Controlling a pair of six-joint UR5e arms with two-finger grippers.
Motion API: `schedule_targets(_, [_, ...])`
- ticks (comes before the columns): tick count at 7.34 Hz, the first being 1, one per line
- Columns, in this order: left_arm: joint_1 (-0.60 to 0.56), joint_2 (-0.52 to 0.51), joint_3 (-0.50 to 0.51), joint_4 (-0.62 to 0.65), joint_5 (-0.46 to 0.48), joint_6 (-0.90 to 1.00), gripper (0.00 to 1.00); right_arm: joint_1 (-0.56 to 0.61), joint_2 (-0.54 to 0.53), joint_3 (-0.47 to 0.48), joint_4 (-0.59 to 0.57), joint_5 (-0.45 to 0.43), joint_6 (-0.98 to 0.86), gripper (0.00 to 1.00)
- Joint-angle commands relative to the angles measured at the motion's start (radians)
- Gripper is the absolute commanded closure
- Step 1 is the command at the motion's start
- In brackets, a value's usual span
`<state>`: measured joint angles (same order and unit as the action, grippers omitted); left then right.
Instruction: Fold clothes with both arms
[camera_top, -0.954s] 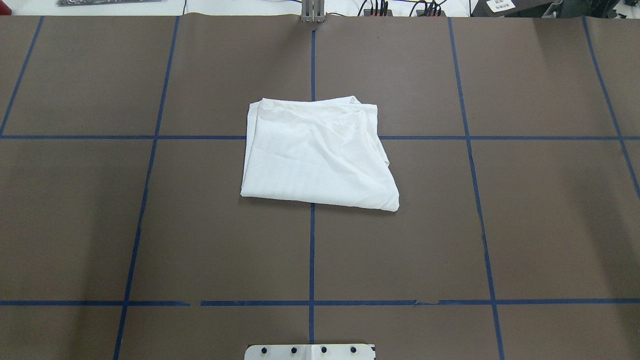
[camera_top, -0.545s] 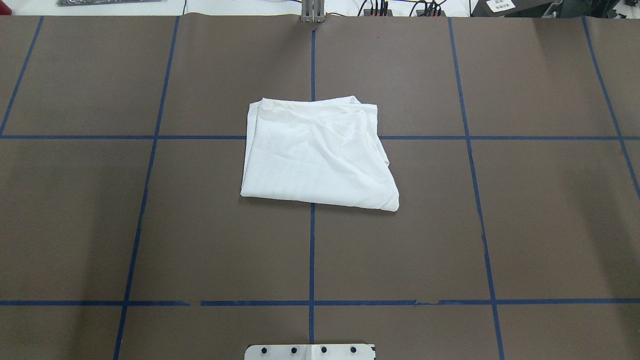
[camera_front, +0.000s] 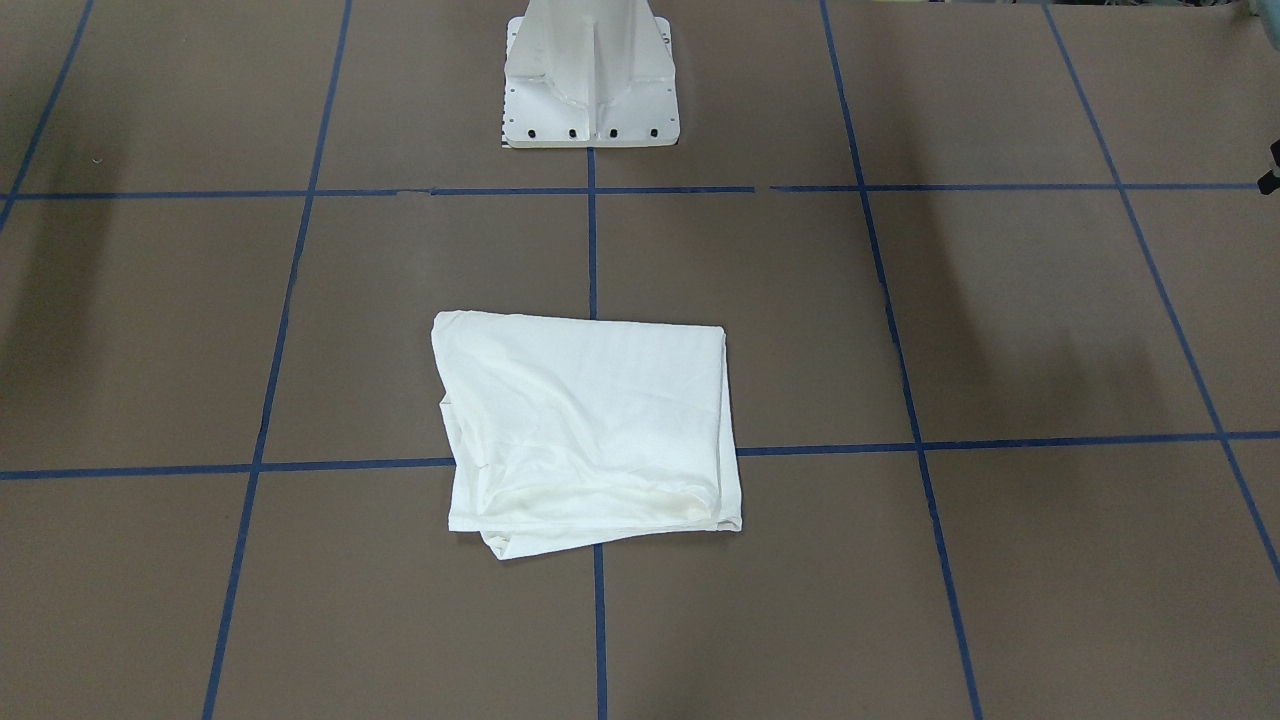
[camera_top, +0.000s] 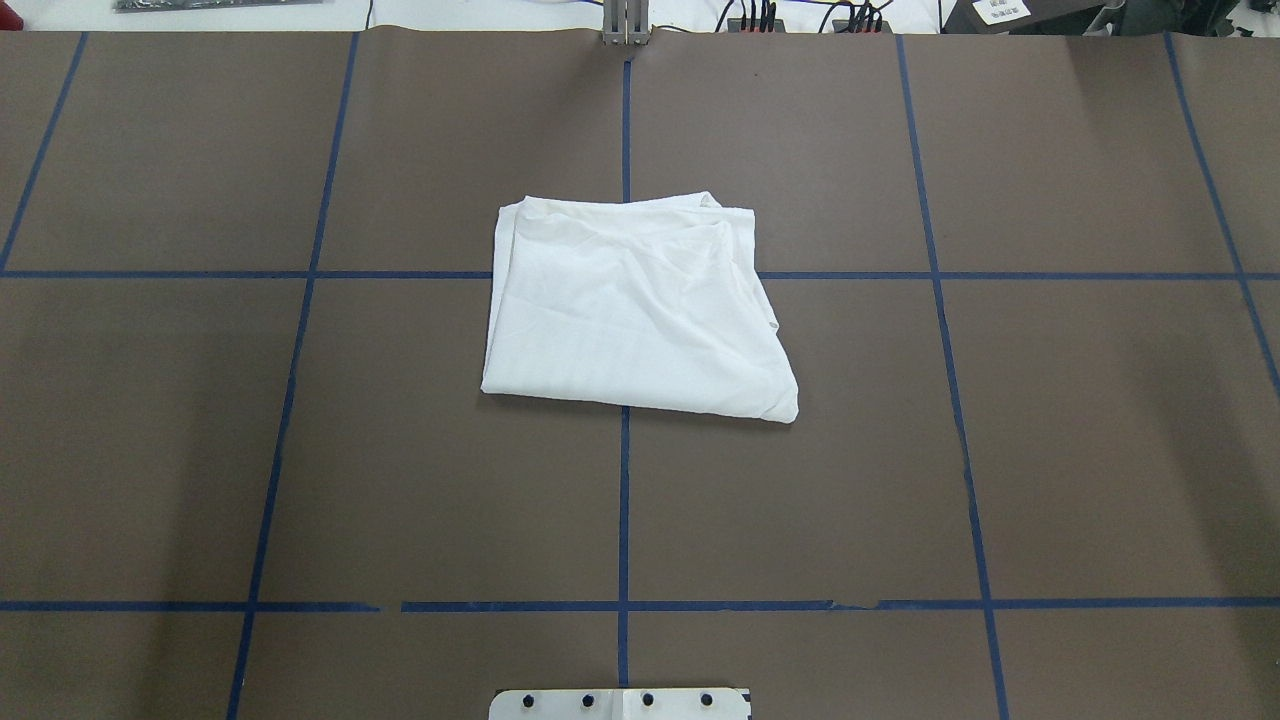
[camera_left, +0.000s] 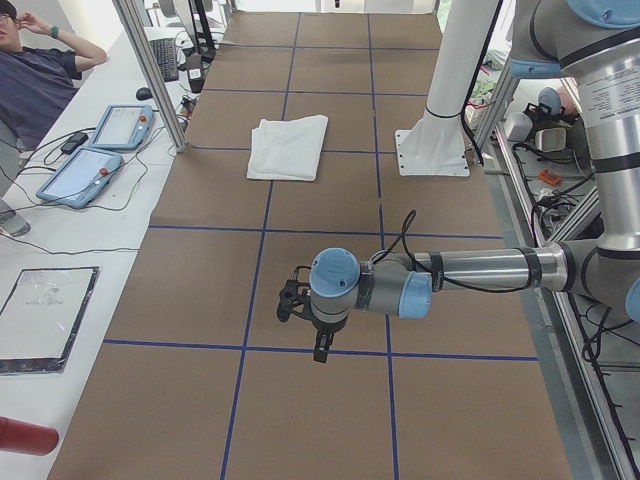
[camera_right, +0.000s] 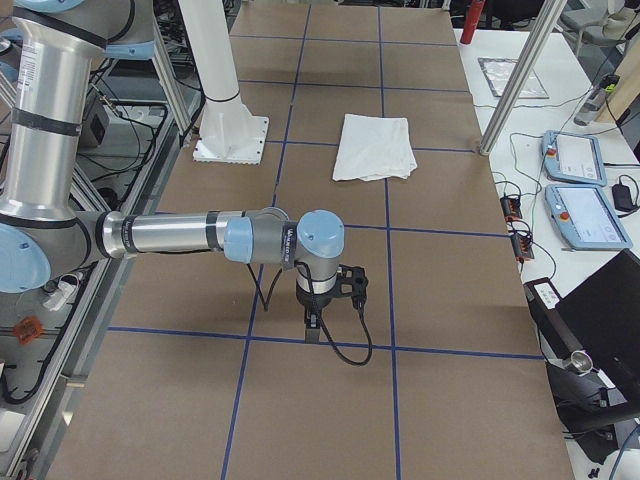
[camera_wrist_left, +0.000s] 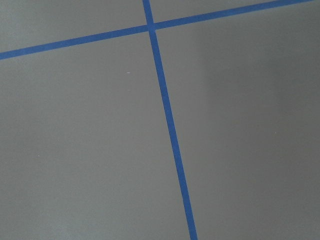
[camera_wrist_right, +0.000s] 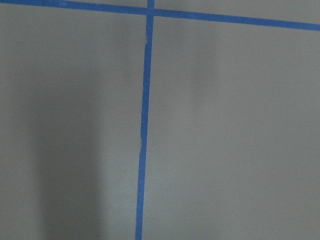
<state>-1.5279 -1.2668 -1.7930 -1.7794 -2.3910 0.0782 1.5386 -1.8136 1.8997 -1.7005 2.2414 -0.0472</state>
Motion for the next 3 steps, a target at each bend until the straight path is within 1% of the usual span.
schedule_targets(1, [0.000, 0.000, -0.002, 0.000, -0.001, 0.000, 0.00, 0.000, 0.002, 0.007, 0.001, 0.001, 0.003, 0.00])
schedule_targets(3, [0.000, -0.006, -0.002, 0.000, -0.001, 0.000, 0.00, 0.000, 0.004, 0.007, 0.001, 0.001, 0.004, 0.00])
